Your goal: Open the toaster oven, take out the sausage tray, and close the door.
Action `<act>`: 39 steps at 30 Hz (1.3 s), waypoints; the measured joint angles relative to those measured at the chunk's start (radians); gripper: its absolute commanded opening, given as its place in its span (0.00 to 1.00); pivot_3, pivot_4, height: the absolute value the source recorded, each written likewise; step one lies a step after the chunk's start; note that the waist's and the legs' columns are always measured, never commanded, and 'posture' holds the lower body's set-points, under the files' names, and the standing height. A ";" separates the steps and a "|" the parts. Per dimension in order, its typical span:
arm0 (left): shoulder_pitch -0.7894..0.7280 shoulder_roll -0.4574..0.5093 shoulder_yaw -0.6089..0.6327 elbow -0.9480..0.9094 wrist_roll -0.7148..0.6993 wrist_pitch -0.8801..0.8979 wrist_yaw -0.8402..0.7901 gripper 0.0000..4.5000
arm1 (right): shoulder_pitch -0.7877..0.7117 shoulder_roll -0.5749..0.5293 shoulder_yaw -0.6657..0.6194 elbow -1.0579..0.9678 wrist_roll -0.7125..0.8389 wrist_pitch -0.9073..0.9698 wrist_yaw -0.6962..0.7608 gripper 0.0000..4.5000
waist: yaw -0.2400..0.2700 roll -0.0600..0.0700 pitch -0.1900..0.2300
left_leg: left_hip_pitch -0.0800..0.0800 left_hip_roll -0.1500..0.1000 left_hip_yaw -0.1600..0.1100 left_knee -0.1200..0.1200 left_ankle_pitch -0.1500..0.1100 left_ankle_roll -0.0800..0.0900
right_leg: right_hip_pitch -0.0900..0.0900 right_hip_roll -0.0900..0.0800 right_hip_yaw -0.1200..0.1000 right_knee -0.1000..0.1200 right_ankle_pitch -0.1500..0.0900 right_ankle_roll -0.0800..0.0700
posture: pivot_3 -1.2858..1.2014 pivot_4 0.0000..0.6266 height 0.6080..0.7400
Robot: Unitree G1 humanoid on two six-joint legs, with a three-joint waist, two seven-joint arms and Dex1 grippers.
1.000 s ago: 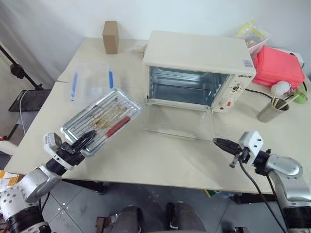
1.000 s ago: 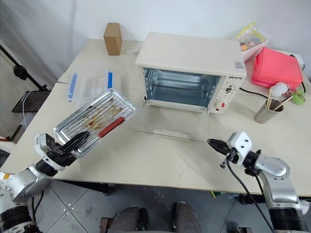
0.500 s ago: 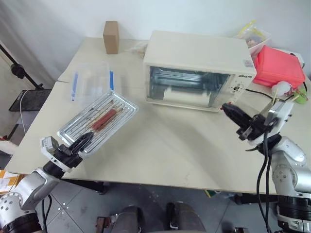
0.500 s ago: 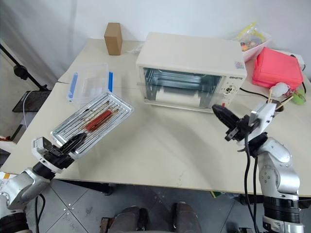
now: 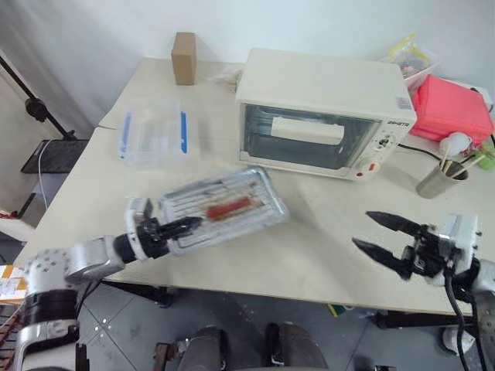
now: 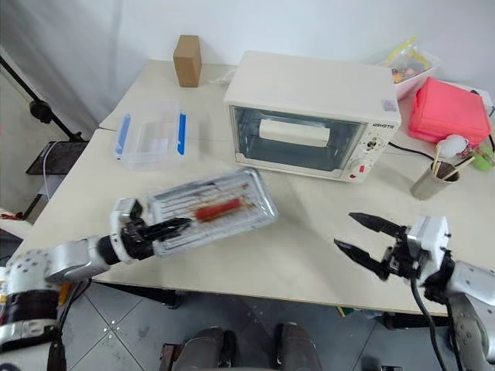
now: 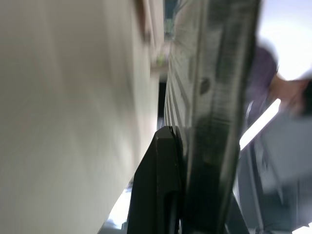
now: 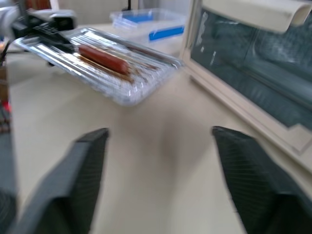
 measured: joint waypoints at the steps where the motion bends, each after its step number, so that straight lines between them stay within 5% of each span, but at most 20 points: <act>1: -0.035 -0.008 -0.032 0.018 0.058 0.007 -0.033 0.00 | 0.025 0.000 -0.014 -0.012 -0.002 -0.006 0.002 1.00 | -0.002 0.000 0.000 | 0.000 0.000 0.000 0.000 0.000 0.000 | 0.000 0.000 0.000 0.000 0.000 0.000 | 0.52 0.24 1.00; 18: -0.527 -0.302 -0.452 0.362 0.832 -0.172 -0.664 0.00 | 0.359 0.064 -0.129 -0.125 -0.032 -0.028 -0.021 1.00 | 0.029 0.004 -0.002 | 0.015 -0.005 -0.001 -0.010 -0.001 0.000 | 0.017 -0.003 0.000 -0.011 0.001 0.006 | 0.52 0.24 1.00; 26: -0.591 -0.347 -0.513 0.459 1.030 -0.213 -0.829 0.47 | 0.396 0.098 -0.131 -0.177 -0.033 -0.028 -0.064 1.00 | 0.019 0.004 -0.002 | 0.013 -0.004 -0.001 -0.014 -0.001 0.001 | 0.014 -0.003 0.000 -0.014 0.001 0.006 | 0.52 0.24 1.00; 34: -0.485 -0.184 -0.490 0.254 1.066 -0.244 -0.952 0.99 | 0.413 0.110 -0.130 -0.192 -0.038 -0.030 -0.080 1.00 | -0.013 0.004 -0.002 | 0.015 -0.002 -0.001 -0.016 0.000 -0.001 | 0.014 -0.002 0.001 -0.012 0.000 0.004 | 0.52 0.24 1.00; 39: -0.341 -0.062 -0.401 0.123 1.120 -0.494 -0.995 0.99 | 0.382 0.101 -0.130 -0.187 -0.037 -0.021 -0.081 1.00 | -0.012 0.004 -0.002 | 0.016 -0.001 -0.001 -0.016 0.000 -0.002 | 0.013 -0.002 0.001 -0.011 -0.001 0.002 | 0.52 0.24 1.00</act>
